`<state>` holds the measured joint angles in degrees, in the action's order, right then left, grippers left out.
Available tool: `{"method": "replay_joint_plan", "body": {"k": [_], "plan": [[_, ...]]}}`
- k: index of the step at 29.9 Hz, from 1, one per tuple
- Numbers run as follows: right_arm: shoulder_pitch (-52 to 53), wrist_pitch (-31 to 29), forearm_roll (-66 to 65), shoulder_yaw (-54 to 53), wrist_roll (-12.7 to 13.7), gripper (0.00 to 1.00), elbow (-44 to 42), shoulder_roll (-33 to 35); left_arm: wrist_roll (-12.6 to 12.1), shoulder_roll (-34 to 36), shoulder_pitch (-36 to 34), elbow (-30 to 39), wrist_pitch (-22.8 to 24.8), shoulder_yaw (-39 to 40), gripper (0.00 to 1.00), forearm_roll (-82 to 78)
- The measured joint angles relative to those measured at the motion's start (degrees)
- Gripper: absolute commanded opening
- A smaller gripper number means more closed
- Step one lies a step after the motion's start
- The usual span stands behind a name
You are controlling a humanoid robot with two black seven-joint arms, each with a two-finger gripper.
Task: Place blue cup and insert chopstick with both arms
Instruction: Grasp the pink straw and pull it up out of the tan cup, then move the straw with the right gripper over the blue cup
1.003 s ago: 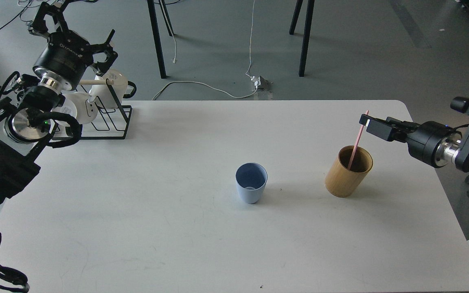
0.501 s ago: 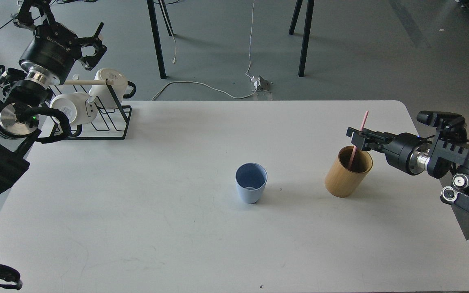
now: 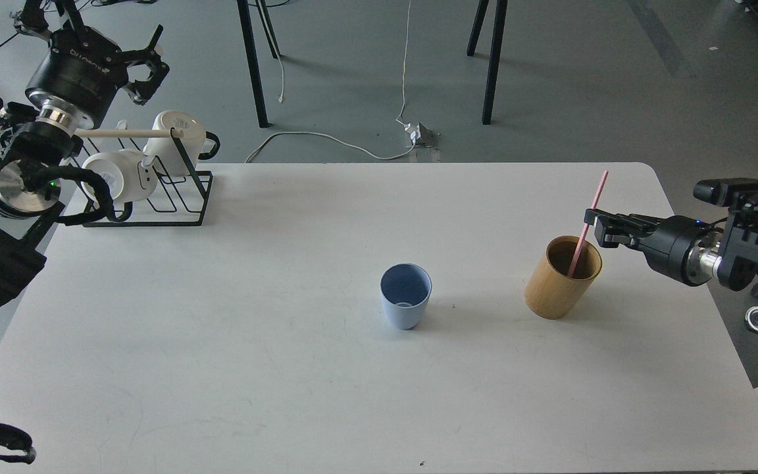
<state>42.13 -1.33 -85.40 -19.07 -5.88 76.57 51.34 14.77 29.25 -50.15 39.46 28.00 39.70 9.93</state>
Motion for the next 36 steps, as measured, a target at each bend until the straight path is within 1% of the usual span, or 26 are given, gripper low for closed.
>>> {"method": "replay_joint_plan", "body": {"k": [5, 10, 13, 15, 19, 23, 29, 32, 36], "plan": [[0.85, 0.01, 0.31, -0.64, -0.02, 0.01, 3.59, 2.35, 0.00, -0.05, -0.55, 0.00, 0.00, -0.04, 1.00, 0.00], [2.65, -0.02, 0.71, -4.06, -0.02, 0.01, 9.32, 5.93, 0.00, 0.94, -0.83, 0.00, 0.00, -0.05, 1.00, 0.00], [6.81, -1.18, 0.75, -4.69, -0.02, 0.01, 11.53, 8.12, 0.00, 1.18, -0.83, 0.00, 0.00, -0.12, 1.00, 0.00], [10.94, -3.16, 0.77, -4.96, 0.00, 0.01, 12.13, 9.11, 0.00, 1.27, -0.83, 0.00, -0.01, -0.14, 1.00, 0.00], [18.32, -6.04, 0.98, -5.31, 0.06, 0.01, 12.29, 8.59, -0.01, 1.48, -0.83, 0.01, -0.01, -0.12, 1.00, 0.00], [22.08, -7.08, 3.29, -5.10, 0.46, 0.01, 12.25, 3.31, -0.22, 1.86, -0.84, 0.09, -0.01, -0.07, 1.00, 0.00], [21.54, -7.64, 4.75, -1.64, 0.80, 0.01, 10.90, -7.59, -0.44, 1.94, -0.84, 0.10, -0.01, -0.11, 1.00, 0.00], [21.30, -7.63, 4.84, 0.71, 1.08, 0.01, 7.82, -13.30, -0.45, 1.88, -0.84, 0.09, -0.01, -0.19, 1.00, 0.00], [20.35, -7.57, 4.64, 3.42, 1.09, 0.01, 4.63, -17.97, -0.45, 1.87, -0.84, 0.01, -0.01, -0.21, 1.00, 0.00]]}}
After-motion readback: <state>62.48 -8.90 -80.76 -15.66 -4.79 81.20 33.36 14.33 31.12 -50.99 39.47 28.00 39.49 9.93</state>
